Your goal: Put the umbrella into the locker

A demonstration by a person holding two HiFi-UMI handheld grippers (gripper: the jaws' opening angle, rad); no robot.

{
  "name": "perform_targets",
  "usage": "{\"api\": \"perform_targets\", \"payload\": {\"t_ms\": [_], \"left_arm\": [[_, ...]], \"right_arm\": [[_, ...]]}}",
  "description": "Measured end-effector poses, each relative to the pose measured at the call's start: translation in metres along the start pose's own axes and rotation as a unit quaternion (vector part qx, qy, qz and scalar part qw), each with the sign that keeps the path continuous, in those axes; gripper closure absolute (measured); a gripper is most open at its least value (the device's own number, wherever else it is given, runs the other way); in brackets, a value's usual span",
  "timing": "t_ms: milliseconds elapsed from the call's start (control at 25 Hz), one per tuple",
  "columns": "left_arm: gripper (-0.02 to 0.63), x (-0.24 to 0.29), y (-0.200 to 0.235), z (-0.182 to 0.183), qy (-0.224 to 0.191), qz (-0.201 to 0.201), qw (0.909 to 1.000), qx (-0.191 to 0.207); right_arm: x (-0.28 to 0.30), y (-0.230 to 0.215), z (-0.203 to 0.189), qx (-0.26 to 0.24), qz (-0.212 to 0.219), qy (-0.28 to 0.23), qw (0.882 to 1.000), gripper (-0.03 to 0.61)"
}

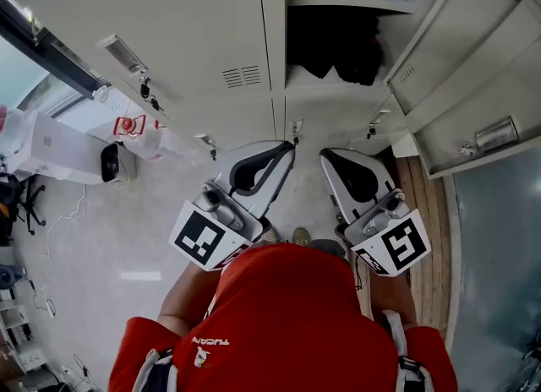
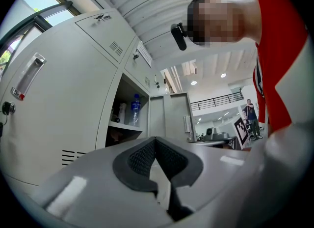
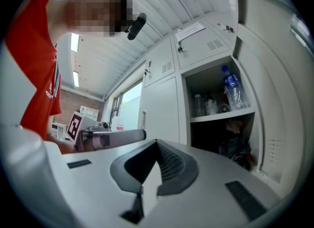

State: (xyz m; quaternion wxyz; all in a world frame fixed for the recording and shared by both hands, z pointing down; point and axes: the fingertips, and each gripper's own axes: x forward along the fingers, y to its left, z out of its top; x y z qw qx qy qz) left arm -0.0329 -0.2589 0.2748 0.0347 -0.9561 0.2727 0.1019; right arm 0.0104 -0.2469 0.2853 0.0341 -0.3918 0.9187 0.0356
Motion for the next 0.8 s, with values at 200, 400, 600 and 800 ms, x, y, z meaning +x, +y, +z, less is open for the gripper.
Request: {"api": "perform_targets", "payload": {"t_ms": [200,400,600,800], "left_arm": [[0.609,-0.0012,-0.0019,-0.0014,0.004,-0.001,1.0,0.0],[0.609,-0.0018,-0.0013,-0.0021,0.005,-0.002,1.0,-0.003],[0.609,-0.0012,-0.0018,-0.0032,0.004,-0.003,1.0,-0.005],[0.609,-0.0013,-0.0006,-0.0064,0.006,-0.003,0.9999,-0.008]], "right_arm": [[-0.0009,0.0015,0.0008,0.001,0.0,0.0,1.0,0.577],[-0.0007,0.002,0.0003,0.002,0.0,0.004,1.0,0.577],[-0.0015,0.001,-0.0013,0.003,-0.002,0.006,1.0,0.577],[-0.0005,0.0001,-0.0044,0.007,-0.002,0.01,1.0,0.577]]}}
